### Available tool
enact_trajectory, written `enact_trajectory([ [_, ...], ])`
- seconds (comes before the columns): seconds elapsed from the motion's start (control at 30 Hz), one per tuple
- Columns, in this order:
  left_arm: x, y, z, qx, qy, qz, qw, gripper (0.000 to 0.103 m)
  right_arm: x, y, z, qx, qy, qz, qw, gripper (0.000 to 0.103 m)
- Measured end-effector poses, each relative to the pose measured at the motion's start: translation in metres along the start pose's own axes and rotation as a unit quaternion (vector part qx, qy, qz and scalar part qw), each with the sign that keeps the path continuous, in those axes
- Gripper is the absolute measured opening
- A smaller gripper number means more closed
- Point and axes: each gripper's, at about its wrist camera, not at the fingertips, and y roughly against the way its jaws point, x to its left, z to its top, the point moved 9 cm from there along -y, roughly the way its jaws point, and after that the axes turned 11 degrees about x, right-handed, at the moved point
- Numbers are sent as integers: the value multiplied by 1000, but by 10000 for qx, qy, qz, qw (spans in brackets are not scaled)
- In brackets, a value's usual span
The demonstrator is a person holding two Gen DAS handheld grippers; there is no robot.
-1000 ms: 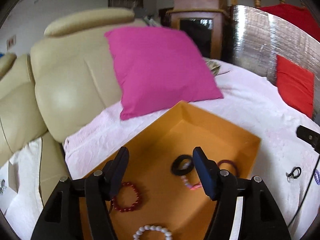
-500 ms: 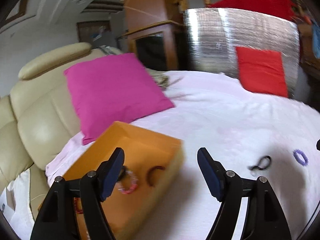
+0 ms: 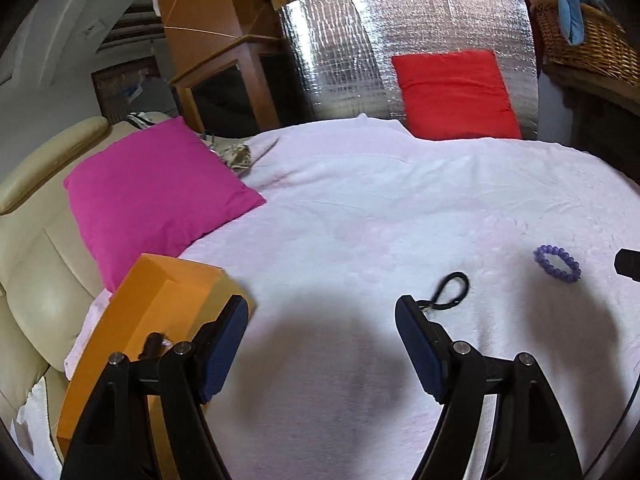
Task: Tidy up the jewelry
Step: 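Move both open tools back toward the black hair tie and purple bracelet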
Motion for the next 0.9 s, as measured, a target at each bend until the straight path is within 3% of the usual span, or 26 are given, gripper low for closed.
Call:
enact_trajectory([
  [0.47,-28,-18,2,261,-138,-130,9995,77,-27,-1,5,193,-216,-131,9995,44],
  [0.73,-34,-43,-14,835,-131,-403,9956,77,-49,2,4,264,-455,-239,9983,44],
  [0.9,-26,-53,-20,981,-83,-314,9946,77,-57,2,2,316,-504,-282,9978,44],
])
